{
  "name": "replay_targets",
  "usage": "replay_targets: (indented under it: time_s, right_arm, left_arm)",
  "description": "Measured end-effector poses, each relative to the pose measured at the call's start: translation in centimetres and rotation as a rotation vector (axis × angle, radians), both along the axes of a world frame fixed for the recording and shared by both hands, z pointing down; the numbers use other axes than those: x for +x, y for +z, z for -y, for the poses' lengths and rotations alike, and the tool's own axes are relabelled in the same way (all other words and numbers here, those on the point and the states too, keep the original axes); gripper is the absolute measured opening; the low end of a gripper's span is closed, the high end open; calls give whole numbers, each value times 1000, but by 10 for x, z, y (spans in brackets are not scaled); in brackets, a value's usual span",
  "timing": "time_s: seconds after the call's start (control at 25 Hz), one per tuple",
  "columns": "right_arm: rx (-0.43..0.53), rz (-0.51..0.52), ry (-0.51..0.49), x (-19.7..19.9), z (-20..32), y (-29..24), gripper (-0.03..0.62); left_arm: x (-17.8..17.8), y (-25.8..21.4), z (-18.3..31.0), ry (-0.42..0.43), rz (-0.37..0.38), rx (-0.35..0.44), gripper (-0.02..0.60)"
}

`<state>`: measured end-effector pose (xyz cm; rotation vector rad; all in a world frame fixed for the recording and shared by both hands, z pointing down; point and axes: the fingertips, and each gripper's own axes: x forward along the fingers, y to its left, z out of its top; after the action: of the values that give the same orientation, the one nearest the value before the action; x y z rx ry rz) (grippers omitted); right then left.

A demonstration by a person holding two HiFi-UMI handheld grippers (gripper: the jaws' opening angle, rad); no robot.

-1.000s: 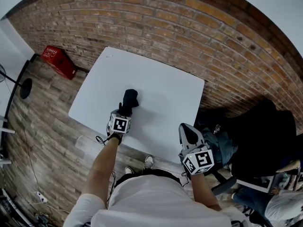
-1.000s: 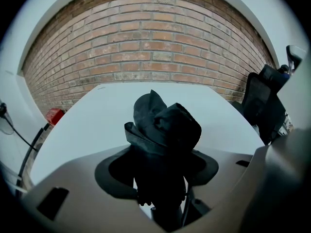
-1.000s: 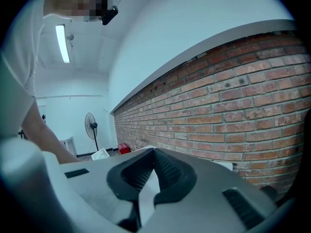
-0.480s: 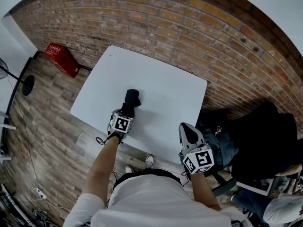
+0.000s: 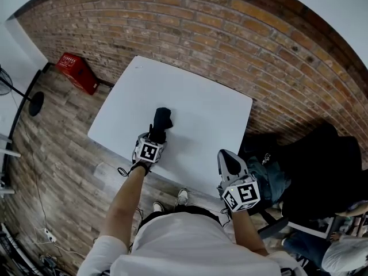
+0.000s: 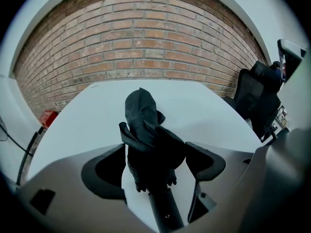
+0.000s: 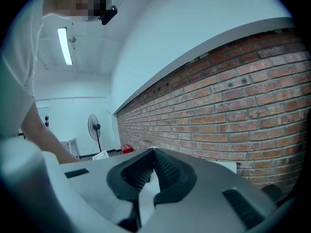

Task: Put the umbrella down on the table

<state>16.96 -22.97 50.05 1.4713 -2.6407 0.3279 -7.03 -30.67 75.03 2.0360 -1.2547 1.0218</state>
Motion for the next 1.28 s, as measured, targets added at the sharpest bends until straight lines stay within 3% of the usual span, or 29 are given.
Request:
replay_targets:
  time_s: [0.52, 0.84, 0.96, 1.08, 1.28]
  right_arm:
    - [24, 5, 2, -9, -29, -7, 19]
    - [44, 7, 9, -21, -55, -17, 19]
    - [47, 10, 3, -29, -66, -19, 19]
    - [52, 8, -11, -38, -76, -22, 19]
    - [52, 2, -38, -59, -88, -26, 18]
  left_arm:
    - [-8, -11, -21, -5, -23, 42, 383]
    - [-19, -51, -33, -14, -73, 116, 377]
    - [-30, -67, -39, -47, -94, 154, 334]
    - [-41, -86, -47, -87, -128, 195, 225]
    - [-54, -121, -60, -163, -291, 234, 127]
